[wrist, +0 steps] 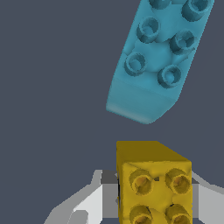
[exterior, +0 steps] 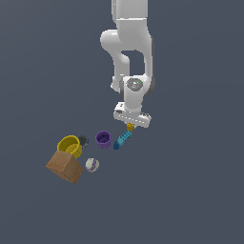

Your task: Pick up a designated object from a clutter of objects.

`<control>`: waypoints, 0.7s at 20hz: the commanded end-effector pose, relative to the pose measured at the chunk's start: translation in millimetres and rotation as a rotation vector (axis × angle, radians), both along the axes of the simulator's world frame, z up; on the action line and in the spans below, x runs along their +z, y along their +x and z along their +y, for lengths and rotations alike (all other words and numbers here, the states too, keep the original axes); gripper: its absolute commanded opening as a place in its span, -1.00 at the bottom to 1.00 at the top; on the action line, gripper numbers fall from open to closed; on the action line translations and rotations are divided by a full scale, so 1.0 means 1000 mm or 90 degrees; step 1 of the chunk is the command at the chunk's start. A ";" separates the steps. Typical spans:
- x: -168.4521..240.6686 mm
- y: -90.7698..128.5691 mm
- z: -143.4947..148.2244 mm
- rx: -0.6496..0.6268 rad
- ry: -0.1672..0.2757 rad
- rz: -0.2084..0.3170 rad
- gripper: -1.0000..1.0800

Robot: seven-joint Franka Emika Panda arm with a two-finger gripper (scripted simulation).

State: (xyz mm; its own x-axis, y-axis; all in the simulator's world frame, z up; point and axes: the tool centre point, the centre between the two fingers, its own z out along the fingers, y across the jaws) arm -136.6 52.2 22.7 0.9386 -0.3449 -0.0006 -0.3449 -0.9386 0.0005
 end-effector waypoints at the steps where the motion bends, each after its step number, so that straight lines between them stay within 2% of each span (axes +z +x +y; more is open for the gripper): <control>1: 0.003 0.001 -0.002 0.000 0.000 0.000 -1.00; 7: 0.020 0.007 -0.013 0.000 0.000 0.000 -1.00; 14: 0.058 0.020 -0.037 0.000 0.000 0.000 -1.00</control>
